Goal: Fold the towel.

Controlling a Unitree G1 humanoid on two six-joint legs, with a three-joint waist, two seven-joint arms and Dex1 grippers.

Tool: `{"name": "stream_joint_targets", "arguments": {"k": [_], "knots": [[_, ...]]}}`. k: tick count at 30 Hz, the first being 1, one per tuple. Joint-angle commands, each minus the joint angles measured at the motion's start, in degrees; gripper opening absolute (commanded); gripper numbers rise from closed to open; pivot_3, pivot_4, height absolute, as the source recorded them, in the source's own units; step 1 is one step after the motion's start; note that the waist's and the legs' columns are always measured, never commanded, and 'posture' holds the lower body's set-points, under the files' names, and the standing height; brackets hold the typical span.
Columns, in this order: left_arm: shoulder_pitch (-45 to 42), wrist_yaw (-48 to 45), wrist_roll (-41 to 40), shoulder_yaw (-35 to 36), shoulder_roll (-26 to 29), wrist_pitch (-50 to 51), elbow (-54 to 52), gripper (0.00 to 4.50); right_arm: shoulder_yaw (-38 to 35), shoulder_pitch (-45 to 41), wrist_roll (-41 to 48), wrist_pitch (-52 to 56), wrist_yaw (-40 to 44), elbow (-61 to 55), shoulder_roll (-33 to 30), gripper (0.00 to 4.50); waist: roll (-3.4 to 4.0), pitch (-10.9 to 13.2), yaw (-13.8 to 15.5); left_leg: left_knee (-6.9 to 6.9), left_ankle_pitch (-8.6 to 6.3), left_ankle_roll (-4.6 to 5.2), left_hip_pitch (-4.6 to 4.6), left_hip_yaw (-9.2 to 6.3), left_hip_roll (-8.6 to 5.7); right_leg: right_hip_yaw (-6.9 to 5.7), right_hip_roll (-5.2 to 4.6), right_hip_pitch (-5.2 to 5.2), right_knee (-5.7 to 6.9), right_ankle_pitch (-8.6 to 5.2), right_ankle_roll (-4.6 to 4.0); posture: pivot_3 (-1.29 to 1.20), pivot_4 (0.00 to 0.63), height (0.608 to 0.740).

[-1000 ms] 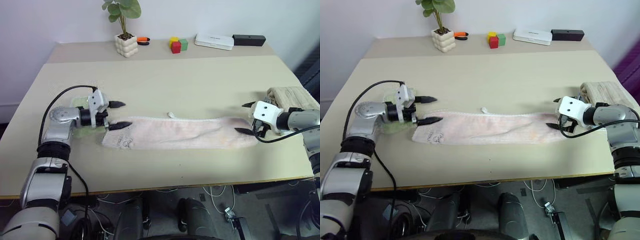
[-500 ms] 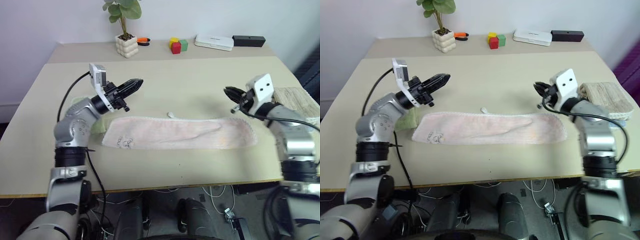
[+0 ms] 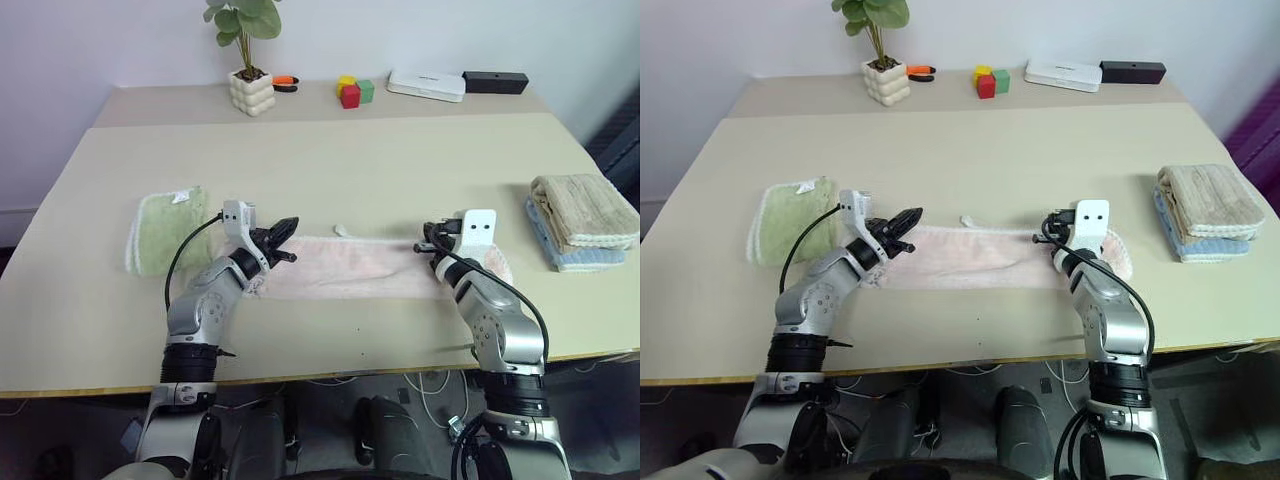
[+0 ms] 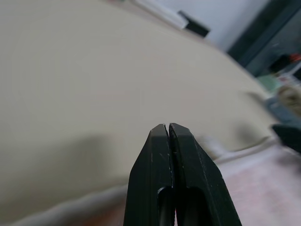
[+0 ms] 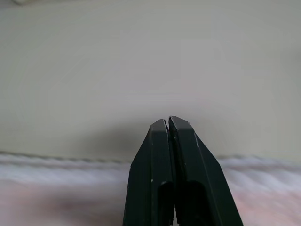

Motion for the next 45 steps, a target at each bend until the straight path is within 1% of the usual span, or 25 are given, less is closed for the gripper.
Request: {"name": "stream_joint_targets", "arguments": {"k": [1,3,6,10,11,12,14,15,19,20,21,22,23,24,27,29,31,34,36,39,42,44,45], "knots": [[-0.2,-0.1,0.8,1.0,1.6,-2.2,-0.4,0.03,-1.2,0.8,-1.7,-4.3,0.6,2.1,-2.7,0.02,0.00,0.0,0.0,0.00,0.00,0.00,0.00,0.00,0.00,0.00,0.00,0.00,0.00,0.00,0.00,0.00,0.150,0.740],[0.0,-0.5,1.5,1.3,2.8,-3.2,0.0,0.03,-1.0,1.1,-2.7,-5.8,1.5,3.6,-4.4,0.02,0.00,0.0,0.0,0.00,0.00,0.00,0.00,0.01,0.00,0.00,0.00,0.01,0.00,0.00,0.00,0.00,0.150,0.740],[-0.3,-0.1,0.9,2.3,3.5,-3.1,0.5,0.03,-1.3,0.3,-3.2,-7.1,2.2,5.5,-6.7,0.02,0.00,0.0,0.0,0.00,0.00,0.01,0.01,0.00,0.01,0.00,0.00,0.01,0.00,0.00,0.00,0.00,0.150,0.740],[-0.5,-0.8,2.0,2.2,4.5,-4.7,1.4,0.03,-1.0,-1.2,-3.8,-9.0,3.9,7.5,-9.3,0.02,0.00,0.0,0.1,0.01,-0.01,0.01,0.01,0.00,0.01,0.00,0.00,0.02,-0.02,0.00,0.00,0.00,0.150,0.740],[-0.7,-1.9,0.1,2.9,4.3,-3.5,1.2,0.03,-1.8,-1.6,-1.8,-8.4,5.0,6.9,-9.0,0.02,-0.01,0.0,0.1,0.01,0.00,0.01,0.01,0.00,0.01,0.00,0.00,0.02,-0.03,0.00,0.00,0.00,0.150,0.740],[-0.7,-3.5,-2.3,3.6,4.0,-2.0,0.3,0.00,-3.0,-1.9,1.4,-7.8,6.6,5.3,-8.3,0.26,0.00,0.0,0.0,0.00,0.00,0.01,0.01,0.00,0.01,0.00,0.00,0.02,-0.03,0.00,0.00,0.00,0.150,0.740],[-0.1,-8.2,-7.7,3.7,4.3,2.6,-3.1,0.57,-4.1,-1.9,4.1,-7.1,8.2,2.5,-8.1,0.79,-0.01,0.0,0.0,-0.01,0.00,0.01,0.01,-0.01,0.03,0.00,0.00,0.01,-0.03,0.00,0.00,0.00,0.150,0.740],[0.3,-9.9,-8.5,2.8,4.9,3.8,-4.8,0.90,-4.5,-1.8,5.0,-6.6,8.6,1.4,-8.2,1.23,0.00,0.0,0.0,-0.02,0.00,0.01,0.00,-0.01,0.03,0.00,0.01,0.01,-0.03,0.00,0.00,0.00,0.150,0.740],[-0.4,-13.6,-8.2,1.0,6.9,3.9,-6.8,2.87,-7.9,-1.3,12.5,0.6,9.0,-4.5,-8.4,3.22,0.00,0.0,0.1,-0.01,0.00,0.01,0.01,-0.02,0.03,0.00,0.01,0.01,-0.04,0.00,0.00,0.00,0.150,0.740],[-0.8,-15.1,-7.1,0.2,7.8,2.8,-6.5,3.39,-8.6,-0.9,14.3,2.6,9.1,-6.4,-8.6,3.81,0.00,0.0,0.1,-0.01,-0.01,0.01,0.01,-0.02,0.03,0.00,0.01,0.01,-0.04,0.00,0.00,0.00,0.150,0.740],[-1.6,-16.2,-6.1,-0.3,8.7,1.7,-5.9,3.86,-9.7,-0.5,16.5,4.8,8.9,-8.5,-8.7,4.25,0.00,0.0,0.1,-0.02,-0.01,0.02,0.01,-0.03,0.03,0.00,0.01,0.01,-0.03,0.00,0.00,0.00,0.150,0.740],[-2.3,-17.1,-5.8,-0.5,9.3,1.1,-5.2,4.37,-10.9,-0.2,18.8,6.9,8.5,-10.3,-8.7,4.50,0.00,0.0,0.1,-0.02,-0.02,0.02,0.01,-0.04,0.03,0.00,0.01,0.01,-0.03,0.00,0.00,0.00,0.150,0.740],[-3.3,-18.8,-5.8,-0.6,10.0,0.3,-4.4,4.46,-12.4,0.3,21.7,9.3,8.0,-12.5,-8.7,4.50,0.00,0.0,0.2,-0.03,-0.04,0.05,0.00,-0.04,0.03,0.00,0.01,0.00,-0.04,0.00,-0.01,0.00,0.150,0.740],[-4.2,-20.7,-5.8,-0.9,10.8,-0.3,-3.7,4.46,-14.0,0.8,24.4,11.9,7.3,-14.3,-8.8,4.50,0.00,0.0,0.3,-0.03,-0.05,0.07,0.00,-0.05,0.04,0.00,0.01,0.00,-0.05,0.00,-0.01,0.00,0.150,0.740],[-6.1,-30.3,-4.3,-3.2,14.7,-4.6,-1.7,4.46,-21.6,4.3,35.9,20.5,2.0,-19.5,-8.2,4.50,0.00,0.0,0.4,-0.03,-0.08,0.10,-0.03,-0.09,0.04,-0.01,0.00,0.00,-0.08,0.00,-0.02,0.00,0.150,0.740],[-7.0,-35.1,-3.5,-4.1,16.8,-7.0,0.6,4.46,-25.0,8.1,42.8,24.5,-1.5,-24.0,-8.1,4.50,0.01,0.0,0.3,-0.06,-0.10,0.13,-0.03,-0.07,0.04,-0.02,0.00,0.00,-0.15,0.00,-0.03,0.00,0.150,0.740],[-7.8,-39.5,-4.5,-4.2,18.3,-6.6,2.3,4.46,-28.0,11.1,48.8,26.6,-5.6,-26.5,-7.8,4.50,0.02,0.0,0.1,-0.11,-0.11,0.14,-0.03,-0.07,0.05,-0.02,0.00,0.00,-0.17,-0.01,-0.04,0.00,0.150,0.740],[-9.6,-44.5,-4.2,-4.2,19.8,-8.2,5.9,4.46,-32.0,16.6,57.3,26.9,-11.5,-29.2,-6.9,4.50,0.01,0.0,0.1,-0.11,-0.11,0.14,-0.03,-0.06,0.06,0.00,0.00,-0.03,-0.18,-0.02,-0.07,0.00,0.150,0.740],[-10.6,-48.5,-4.5,-4.3,20.6,-9.3,7.3,4.46,-32.3,20.7,61.8,26.5,-14.6,-31.6,-6.2,4.50,0.01,0.0,0.2,-0.11,-0.12,0.14,-0.04,-0.08,0.07,-0.01,0.00,-0.03,-0.19,-0.09,-0.18,0.00,0.150,0.740],[-11.4,-54.7,-5.9,-4.4,22.2,-8.3,8.2,4.46,-31.1,24.6,65.1,25.7,-18.5,-33.3,-6.3,4.50,0.01,0.0,0.1,-0.13,-0.12,0.15,-0.05,-0.09,0.07,0.00,0.00,-0.03,-0.23,-0.11,-0.21,0.00,0.150,0.740],[-12.0,-60.2,-5.2,-5.2,23.5,-9.8,9.0,4.46,-29.2,27.3,65.0,26.5,-20.9,-32.1,-7.7,4.50,0.01,0.0,0.3,-0.12,-0.12,0.15,-0.05,-0.09,0.08,0.02,-0.01,-0.02,-0.25,-0.12,-0.23,0.00,0.150,0.740],[-13.0,-61.5,-4.7,-5.6,24.1,-9.1,10.0,4.46,-28.1,28.2,65.0,26.5,-21.1,-30.9,-8.6,4.50,0.00,0.0,0.5,-0.13,-0.13,0.15,-0.07,-0.17,0.08,-0.02,-0.01,-0.01,-0.26,-0.14,-0.24,0.00,0.150,0.740],[-13.3,-61.7,-4.3,-5.6,24.1,-9.7,10.5,4.46,-27.8,28.1,66.8,25.9,-22.4,-30.2,-8.3,4.50,0.00,0.0,0.6,-0.13,-0.13,0.15,-0.10,-0.18,0.07,-0.03,-0.01,-0.01,-0.28,-0.14,-0.24,0.00,0.150,0.740]]}}
